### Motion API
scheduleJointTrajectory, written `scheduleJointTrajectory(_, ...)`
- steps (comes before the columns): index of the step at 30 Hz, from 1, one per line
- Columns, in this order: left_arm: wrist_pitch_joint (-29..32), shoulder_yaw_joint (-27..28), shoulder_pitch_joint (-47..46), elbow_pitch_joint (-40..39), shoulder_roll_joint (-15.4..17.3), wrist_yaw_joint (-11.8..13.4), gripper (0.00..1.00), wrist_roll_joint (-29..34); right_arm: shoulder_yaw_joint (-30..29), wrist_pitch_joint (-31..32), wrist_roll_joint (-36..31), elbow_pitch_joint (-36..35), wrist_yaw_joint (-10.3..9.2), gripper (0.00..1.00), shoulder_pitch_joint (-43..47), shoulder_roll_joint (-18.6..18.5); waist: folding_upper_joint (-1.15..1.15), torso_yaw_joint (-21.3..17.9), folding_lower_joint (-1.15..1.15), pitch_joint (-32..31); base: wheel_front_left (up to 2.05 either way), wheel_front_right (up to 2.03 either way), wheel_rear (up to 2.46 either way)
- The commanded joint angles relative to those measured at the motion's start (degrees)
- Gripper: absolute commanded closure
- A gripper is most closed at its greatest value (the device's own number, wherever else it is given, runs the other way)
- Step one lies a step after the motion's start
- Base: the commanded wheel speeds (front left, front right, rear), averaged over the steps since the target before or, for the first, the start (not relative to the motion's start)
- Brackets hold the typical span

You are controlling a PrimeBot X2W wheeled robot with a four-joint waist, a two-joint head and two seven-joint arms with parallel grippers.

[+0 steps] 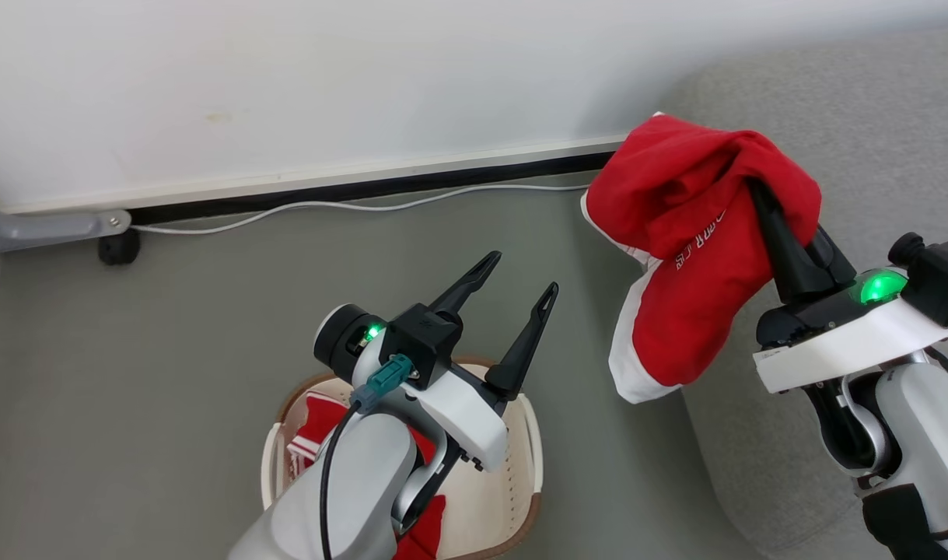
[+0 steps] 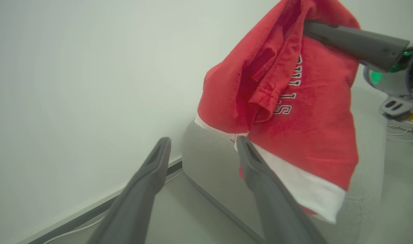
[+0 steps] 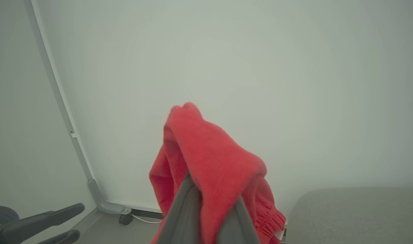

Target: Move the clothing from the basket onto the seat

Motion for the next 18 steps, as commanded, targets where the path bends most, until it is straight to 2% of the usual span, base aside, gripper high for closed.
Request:
scheduleJointTrajectory(1,-0.28,2.34,-0.28,-1.18,0.34,-0.53,0.0,0.39,-0.31,-0.35,-0.4,-1.37,0.24,1.0,0.63,-0.47,0.0,-3.67,0.0,-0.69,0.0,0.0,0.0)
scheduleJointTrajectory(2,-0.28,2.34,-0.28,-1.18,0.34,-0.53,0.0,0.39,-0.31,-0.35,-0.4,-1.37,0.24,1.0,0.63,-0.47,0.0,-3.67,0.0,-0.69,0.0,0.0,0.0)
scheduleJointTrajectory(18,-0.28,5.33,2.48,-1.16,0.34,-2.35,0.0,-0.34,-4.03,-0.35,-1.36,-0.76,0.24,1.0,1.38,-0.29,0.0,-20.56,0.0,-3.08,0.0,0.0,0.0)
